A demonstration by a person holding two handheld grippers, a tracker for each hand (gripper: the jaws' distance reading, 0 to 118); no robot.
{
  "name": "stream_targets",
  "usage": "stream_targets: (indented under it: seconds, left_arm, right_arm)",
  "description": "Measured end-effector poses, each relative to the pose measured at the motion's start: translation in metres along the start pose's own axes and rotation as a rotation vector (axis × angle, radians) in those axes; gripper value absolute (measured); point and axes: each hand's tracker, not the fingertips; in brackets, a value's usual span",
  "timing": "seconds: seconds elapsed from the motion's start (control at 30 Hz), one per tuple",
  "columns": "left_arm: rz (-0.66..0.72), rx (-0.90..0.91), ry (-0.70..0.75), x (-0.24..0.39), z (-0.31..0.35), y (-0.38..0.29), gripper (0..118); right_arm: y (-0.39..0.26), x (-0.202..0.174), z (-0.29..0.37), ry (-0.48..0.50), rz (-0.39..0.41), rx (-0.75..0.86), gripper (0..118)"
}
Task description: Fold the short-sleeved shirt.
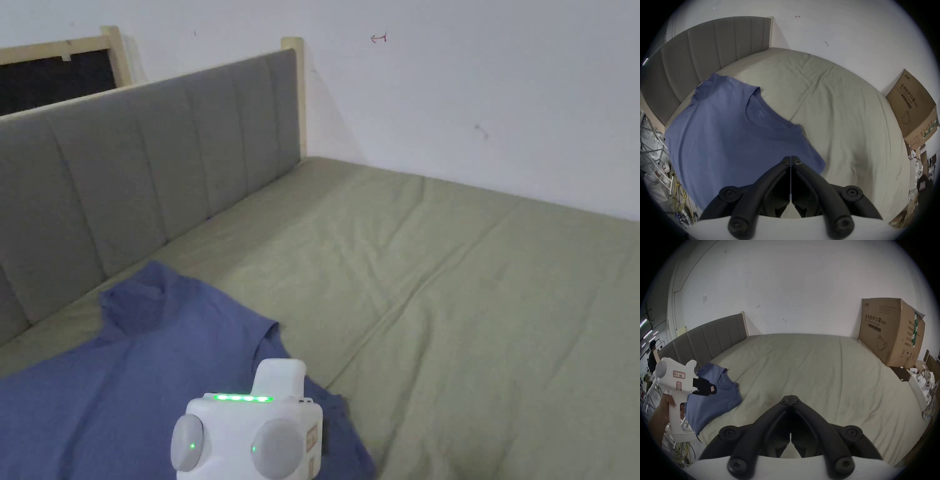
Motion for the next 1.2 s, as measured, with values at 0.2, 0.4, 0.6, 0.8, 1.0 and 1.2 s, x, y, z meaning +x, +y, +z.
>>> stream_targets:
  seconds: [0.2, 0.4, 0.6, 0.8, 1.0, 1.2]
  left_arm:
    - [0.007, 0.014, 0.023, -0.003, -0.026, 0.042, 110]
    - [-0.154, -0.113, 0.062, 0.020, -0.068, 0.032, 112]
    - [-0.171, -0.114, 0.127, 0.015, -0.117, -0.008, 118]
    - [-0.101, -0.171, 0.116, 0.021, -0.105, -0.003, 106]
    - [0.101, -0.072, 0.050, -0.010, -0.071, -0.008, 1]
    - [0.377, -0.025, -0.097, -0.020, -0.042, 0.016, 1]
  right_arm:
    - [-0.015, -0.006, -0.026, 0.002, -0.007, -0.054, 0]
    - [-0.029, -0.008, -0.043, 0.016, -0.027, -0.109, 0]
    - [-0.029, -0.009, -0.047, 0.025, -0.032, -0.113, 0]
    - [-0.031, -0.007, -0.050, 0.045, -0.095, -0.123, 0]
    - [-0.032, -0.003, -0.037, 0.047, -0.111, -0.104, 0]
    - [-0.027, 0.008, -0.026, 0.053, -0.112, -0.083, 0]
